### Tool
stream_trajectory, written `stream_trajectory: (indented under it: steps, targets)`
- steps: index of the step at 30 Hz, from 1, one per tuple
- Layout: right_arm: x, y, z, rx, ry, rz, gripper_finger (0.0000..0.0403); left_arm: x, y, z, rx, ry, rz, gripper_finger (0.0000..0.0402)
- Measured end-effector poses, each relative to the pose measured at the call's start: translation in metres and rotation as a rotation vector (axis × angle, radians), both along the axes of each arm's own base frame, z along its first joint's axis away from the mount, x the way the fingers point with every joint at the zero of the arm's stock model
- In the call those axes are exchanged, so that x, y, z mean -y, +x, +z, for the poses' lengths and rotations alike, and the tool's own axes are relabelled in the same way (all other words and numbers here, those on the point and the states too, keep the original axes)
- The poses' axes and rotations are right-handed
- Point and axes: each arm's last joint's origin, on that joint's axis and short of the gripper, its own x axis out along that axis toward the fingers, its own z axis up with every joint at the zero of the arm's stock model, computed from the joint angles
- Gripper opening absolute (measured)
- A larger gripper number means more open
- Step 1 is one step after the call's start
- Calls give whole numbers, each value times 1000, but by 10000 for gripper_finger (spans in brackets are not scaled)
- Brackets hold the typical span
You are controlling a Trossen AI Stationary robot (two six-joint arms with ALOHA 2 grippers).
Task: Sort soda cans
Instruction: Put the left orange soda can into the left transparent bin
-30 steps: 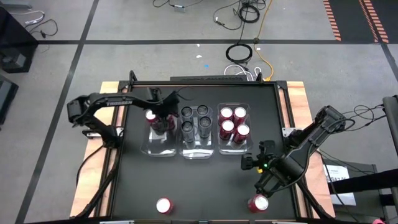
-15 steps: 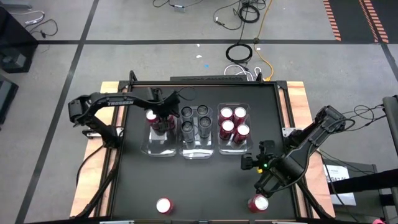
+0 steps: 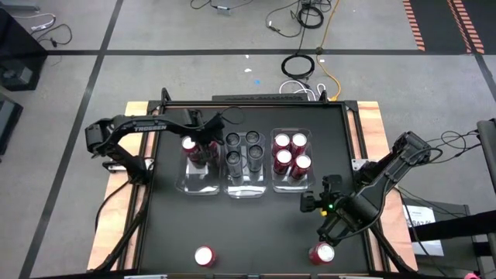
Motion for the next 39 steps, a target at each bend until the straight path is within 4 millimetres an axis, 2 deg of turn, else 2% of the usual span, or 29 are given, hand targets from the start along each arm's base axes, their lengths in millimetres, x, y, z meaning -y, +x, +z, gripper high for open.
stream_trajectory:
  steps: [5, 11, 16, 22, 26, 31, 33, 39]
  targets:
    - [0, 0, 0, -1, -1, 3, 341, 1, -1, -1, -12, -8, -3, 393]
    - [0, 0, 0, 0, 0, -1, 341, -2, 3, 9, 0, 19, 4, 396]
    - [0, 0, 0, -2, -2, 3, 341, -3, 6, 35, 7, 19, 24, 396]
    - [0, 0, 0, -31, -31, 68, 341, 6, -3, 72, -19, -66, 210, 396]
    - [0, 0, 0, -57, -57, 124, 341, 33, -15, 98, 83, -107, 371, 396]
    - [-1, 0, 0, -93, -93, 208, 341, 89, -38, 127, 222, -191, 510, 396]
    - [-1, 0, 0, -107, -109, 249, 341, 113, -46, 133, 258, -212, 570, 396]
    - [-3, 2, 0, -136, -147, 362, 341, 192, -54, 139, 429, -295, 544, 396]
